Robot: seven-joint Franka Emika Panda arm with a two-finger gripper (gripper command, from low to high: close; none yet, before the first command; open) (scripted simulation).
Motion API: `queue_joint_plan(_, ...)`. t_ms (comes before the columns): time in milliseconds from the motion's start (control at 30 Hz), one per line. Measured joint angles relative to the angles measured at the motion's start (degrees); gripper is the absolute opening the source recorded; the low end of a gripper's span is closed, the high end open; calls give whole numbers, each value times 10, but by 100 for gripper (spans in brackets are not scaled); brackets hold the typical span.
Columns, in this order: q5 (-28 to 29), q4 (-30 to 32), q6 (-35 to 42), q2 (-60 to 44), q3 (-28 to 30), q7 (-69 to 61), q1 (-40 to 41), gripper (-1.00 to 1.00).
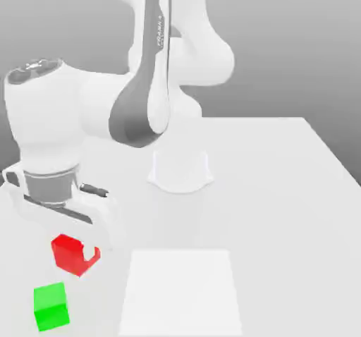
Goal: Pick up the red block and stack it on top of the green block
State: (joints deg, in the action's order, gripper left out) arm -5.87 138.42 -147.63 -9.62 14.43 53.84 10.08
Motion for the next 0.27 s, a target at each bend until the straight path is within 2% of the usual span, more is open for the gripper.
queue_joint_plan(133, -30, -18, -55, -76, -11, -5, 14, -100)
queue_joint_plan(167, -38, -20, -68, -91, -16, -10, 18, 100)
queue_joint_plan(267, -38, -20, -68, -91, -16, -10, 18, 100)
